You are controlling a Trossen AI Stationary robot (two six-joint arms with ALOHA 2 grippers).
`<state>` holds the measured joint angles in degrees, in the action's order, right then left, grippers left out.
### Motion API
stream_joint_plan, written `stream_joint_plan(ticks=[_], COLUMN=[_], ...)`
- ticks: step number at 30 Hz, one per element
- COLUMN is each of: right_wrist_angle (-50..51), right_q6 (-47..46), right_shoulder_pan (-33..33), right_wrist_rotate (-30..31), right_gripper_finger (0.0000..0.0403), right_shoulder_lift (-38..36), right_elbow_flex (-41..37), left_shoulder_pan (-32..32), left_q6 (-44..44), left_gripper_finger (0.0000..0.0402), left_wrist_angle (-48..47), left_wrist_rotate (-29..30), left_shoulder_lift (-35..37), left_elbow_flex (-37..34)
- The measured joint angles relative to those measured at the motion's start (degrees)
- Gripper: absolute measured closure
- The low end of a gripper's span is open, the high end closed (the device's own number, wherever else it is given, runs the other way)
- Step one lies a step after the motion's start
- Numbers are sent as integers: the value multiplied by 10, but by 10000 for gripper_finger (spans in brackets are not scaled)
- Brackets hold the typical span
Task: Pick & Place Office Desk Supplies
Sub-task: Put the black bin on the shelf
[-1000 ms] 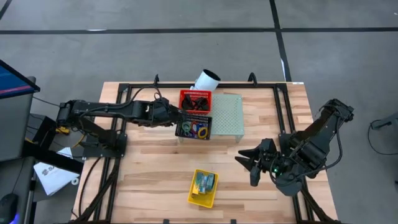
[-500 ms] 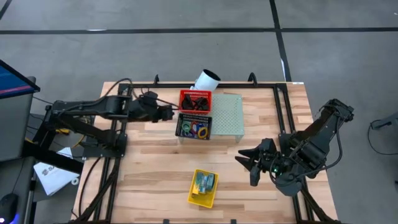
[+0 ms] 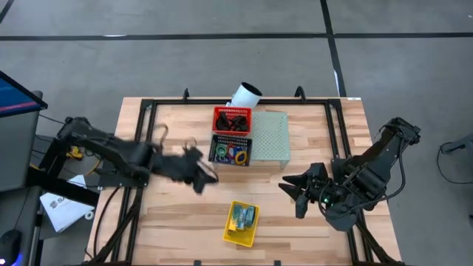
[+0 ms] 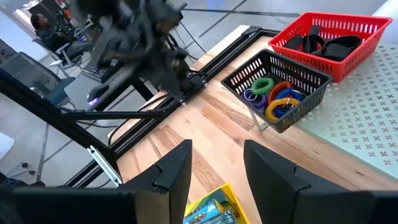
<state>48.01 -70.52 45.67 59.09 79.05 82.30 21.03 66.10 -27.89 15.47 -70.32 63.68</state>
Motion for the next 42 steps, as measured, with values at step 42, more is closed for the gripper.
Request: stream_joint_plan(ticks=[42], right_wrist_angle=[13], right_q6=[-30], right_shoulder_pan=[4], right_wrist_rotate=[-5], right_gripper_finger=[260], right_shoulder_lift=[0], right_elbow_flex=[0], left_shoulder_pan=[-1], left_q6=[-160], left_gripper_finger=[401], left_wrist_angle=[209], left_wrist_rotate=[364], left_shoulder_lift=[-271], left_elbow_flex=[13])
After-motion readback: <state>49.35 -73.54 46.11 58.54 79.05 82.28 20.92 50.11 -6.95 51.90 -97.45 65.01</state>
